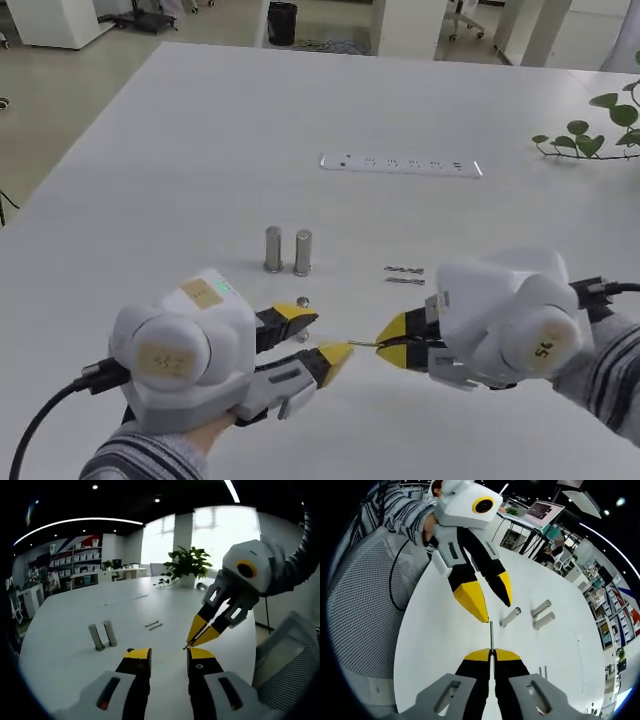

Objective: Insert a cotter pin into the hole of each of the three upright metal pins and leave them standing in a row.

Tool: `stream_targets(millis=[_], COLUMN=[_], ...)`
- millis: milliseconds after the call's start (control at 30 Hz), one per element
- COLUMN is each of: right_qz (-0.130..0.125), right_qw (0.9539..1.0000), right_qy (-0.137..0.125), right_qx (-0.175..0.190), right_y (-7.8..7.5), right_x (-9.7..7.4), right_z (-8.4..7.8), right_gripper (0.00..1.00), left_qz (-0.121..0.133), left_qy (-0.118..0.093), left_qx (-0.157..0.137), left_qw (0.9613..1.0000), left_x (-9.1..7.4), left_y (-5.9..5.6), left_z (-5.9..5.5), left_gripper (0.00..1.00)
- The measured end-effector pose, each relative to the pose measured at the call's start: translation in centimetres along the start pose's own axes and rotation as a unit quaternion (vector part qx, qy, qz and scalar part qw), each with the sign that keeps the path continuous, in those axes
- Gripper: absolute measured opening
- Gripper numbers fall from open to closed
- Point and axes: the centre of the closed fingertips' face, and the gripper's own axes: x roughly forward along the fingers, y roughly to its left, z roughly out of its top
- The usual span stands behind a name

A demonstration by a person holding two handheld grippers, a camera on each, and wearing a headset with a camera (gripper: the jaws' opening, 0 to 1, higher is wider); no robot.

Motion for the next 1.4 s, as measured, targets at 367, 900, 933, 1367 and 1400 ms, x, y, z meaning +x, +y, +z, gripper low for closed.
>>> stream_targets(millis=[367, 900, 933, 1367, 1400], right_qz=[-0.024, -0.028, -0.029, -0.018, -0.017], right_qw=[0.999, 0.9979, 0.9979, 0.9979, 0.998], right_qy=[0.008, 0.021, 0.021, 0.024, 0.023], right_qx=[0.037, 0.054, 0.054, 0.057, 0.057], right_y=[-2.4, -4.1, -4.1, -4.0, -4.0], right_x=[1.7, 4.6, 4.6, 5.6, 5.6], right_z=[-0.2, -0.4, -0.3, -0.2, -0.1], right_gripper=[0.0, 0.0, 0.0, 0.0, 0.0], left_qz=[0.076, 0.107, 0.108, 0.12, 0.121], left_qy=[0.028, 0.068, 0.069, 0.075, 0.076], left_qx=[-0.007, -0.003, -0.003, -0.017, -0.019], left_qw=[0.9967, 0.9919, 0.9917, 0.9898, 0.9896], left_x=[0.1, 2.1, 2.2, 3.9, 4.0], left_y=[3.2, 4.9, 5.0, 5.5, 5.5], left_z=[-1.5, -2.8, -2.9, -3.5, -3.7], left_gripper=[0.3, 0.25, 0.24, 0.18, 0.17])
